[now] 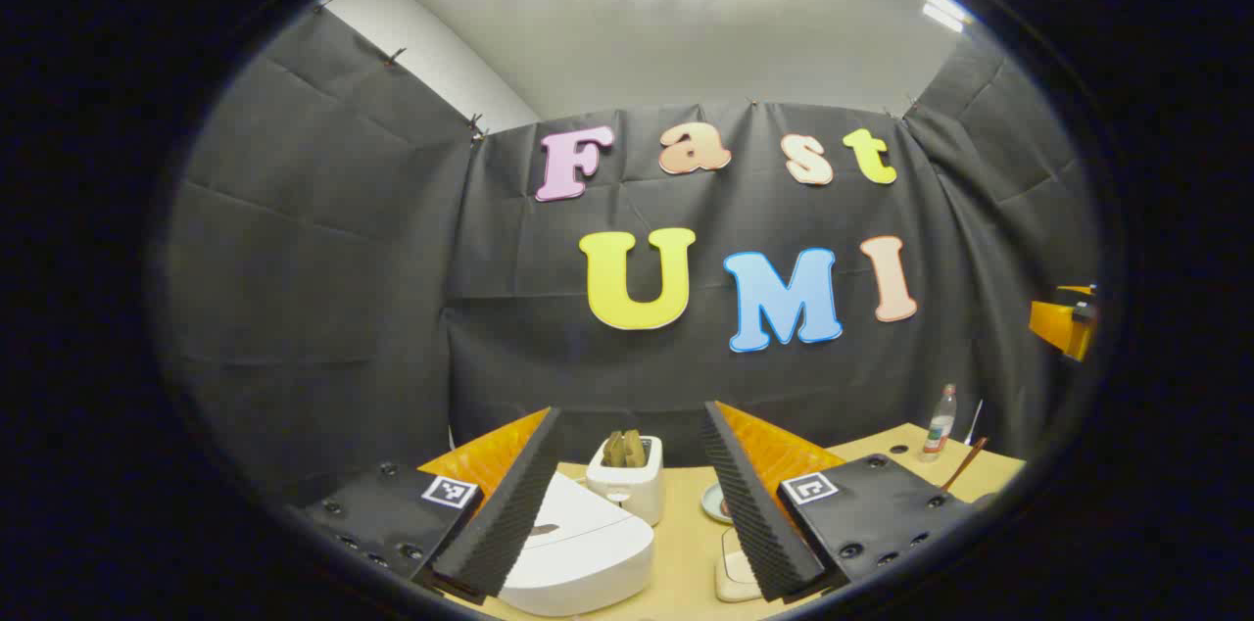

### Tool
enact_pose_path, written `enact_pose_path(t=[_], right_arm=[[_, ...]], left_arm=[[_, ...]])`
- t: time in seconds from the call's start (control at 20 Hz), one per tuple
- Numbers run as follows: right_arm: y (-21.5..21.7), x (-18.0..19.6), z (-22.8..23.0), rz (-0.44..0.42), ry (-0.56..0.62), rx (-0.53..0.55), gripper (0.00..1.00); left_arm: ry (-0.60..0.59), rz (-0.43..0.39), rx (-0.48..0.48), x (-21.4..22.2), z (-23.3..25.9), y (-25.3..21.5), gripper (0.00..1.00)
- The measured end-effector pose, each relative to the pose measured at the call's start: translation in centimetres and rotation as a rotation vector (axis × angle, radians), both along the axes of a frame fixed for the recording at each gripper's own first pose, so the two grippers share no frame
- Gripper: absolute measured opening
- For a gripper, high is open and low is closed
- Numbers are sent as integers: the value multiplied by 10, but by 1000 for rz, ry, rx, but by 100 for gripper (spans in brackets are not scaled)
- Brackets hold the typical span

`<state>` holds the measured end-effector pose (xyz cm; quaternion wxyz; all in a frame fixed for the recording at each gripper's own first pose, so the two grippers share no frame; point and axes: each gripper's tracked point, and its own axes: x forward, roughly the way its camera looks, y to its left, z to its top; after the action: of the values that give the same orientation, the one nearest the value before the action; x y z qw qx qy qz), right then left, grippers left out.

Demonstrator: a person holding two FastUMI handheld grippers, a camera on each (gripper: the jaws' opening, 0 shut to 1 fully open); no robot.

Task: Close the left gripper, press the button to open the rice cooker; take a wooden spoon from the chopstick holder with the right hand, scoop a spoonful of rice and pour it into the rice cooker, then put the wooden spoon back into the chopstick holder.

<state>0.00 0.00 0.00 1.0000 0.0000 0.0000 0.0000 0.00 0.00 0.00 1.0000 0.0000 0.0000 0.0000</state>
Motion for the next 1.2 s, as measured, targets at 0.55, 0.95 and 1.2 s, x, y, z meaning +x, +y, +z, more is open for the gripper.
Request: enact_pose_path(t=[0.55, 0.95, 1.2], right_arm=[[12, 7, -5, 36, 0, -21, 95], [11, 15, -8, 33, 4, -9, 95], [9, 19, -7, 28, 1, -9, 95]], left_arm=[[-3, 19, 13, 3, -4, 2, 95], [4, 14, 25, 9, -5, -3, 95], [1, 33, 14, 15, -6, 4, 97]])
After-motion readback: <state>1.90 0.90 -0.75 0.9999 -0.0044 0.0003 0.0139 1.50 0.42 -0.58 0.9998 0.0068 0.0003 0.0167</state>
